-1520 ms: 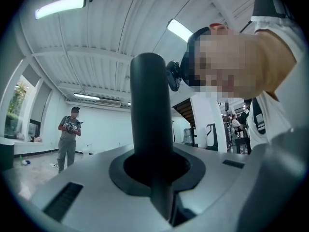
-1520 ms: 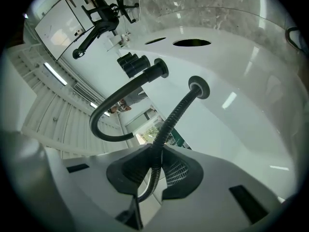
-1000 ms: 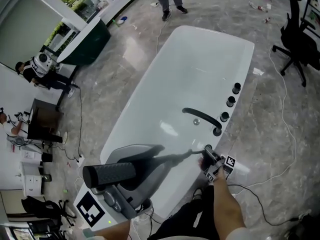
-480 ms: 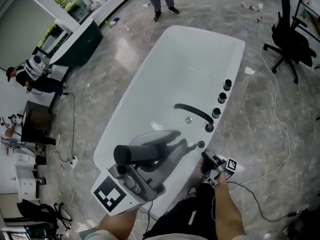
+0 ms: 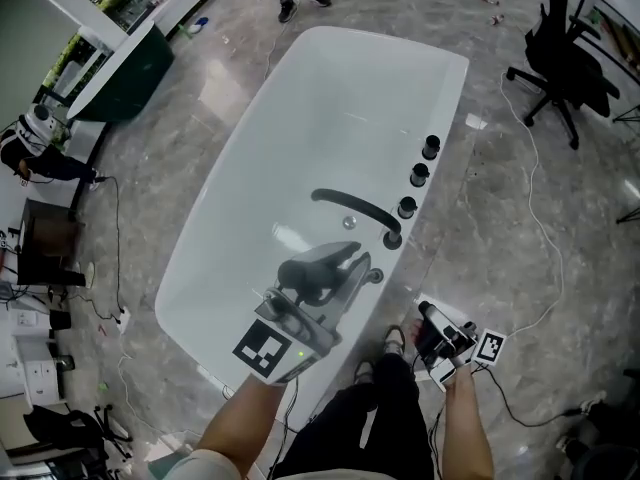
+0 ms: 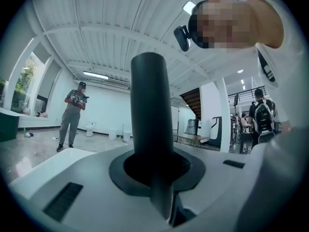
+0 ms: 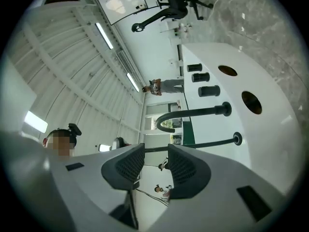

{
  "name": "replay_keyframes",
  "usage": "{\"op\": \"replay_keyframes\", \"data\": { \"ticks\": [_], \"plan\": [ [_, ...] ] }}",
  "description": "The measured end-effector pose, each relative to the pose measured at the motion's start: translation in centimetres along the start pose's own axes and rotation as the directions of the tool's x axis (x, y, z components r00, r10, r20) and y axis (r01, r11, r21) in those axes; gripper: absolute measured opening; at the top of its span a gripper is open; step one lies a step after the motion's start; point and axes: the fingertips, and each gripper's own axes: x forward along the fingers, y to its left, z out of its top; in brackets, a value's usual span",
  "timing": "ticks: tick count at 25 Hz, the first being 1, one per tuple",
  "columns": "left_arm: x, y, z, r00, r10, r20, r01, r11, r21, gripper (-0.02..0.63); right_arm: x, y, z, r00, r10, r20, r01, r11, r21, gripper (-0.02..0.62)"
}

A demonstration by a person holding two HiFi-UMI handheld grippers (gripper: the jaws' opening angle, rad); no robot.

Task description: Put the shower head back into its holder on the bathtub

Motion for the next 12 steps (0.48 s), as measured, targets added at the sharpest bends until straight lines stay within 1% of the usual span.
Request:
{"op": "replay_keyframes", "data": {
  "ticks": [4, 7, 10, 12],
  "plan": [
    [1.2, 1.6, -6.3, 0.997, 0.073, -0.025, -0.073, 0.997, -0.004, 0.055, -0.6, 1.2, 0.5, 1.0, 0.014, -0.004, -0.015, 0.998, -0.061, 0.152],
    [1.8, 2.7, -11.2, 0.99, 0.117, -0.075, -0.117, 0.993, 0.007, 0.055, -0.5, 1.1, 0.5, 1.0, 0.026, -0.009, -0.026, 0.996, -0.086, 0.152],
    [2.7, 3.3, -15.2, 0.986, 0.134, -0.104, -0.136, 0.991, -0.011, 0.055, -0.9, 0.6, 0.8, 0.999, 0.035, 0.002, -0.035, 0.993, -0.108, 0.152],
    [3.2, 3.4, -17.7, 0.983, 0.139, -0.124, -0.142, 0.99, -0.021, 0.055, -1.1, -0.2, 0.9, 1.0, 0.023, 0.009, -0.021, 0.99, -0.142, 0.152]
  ]
}}
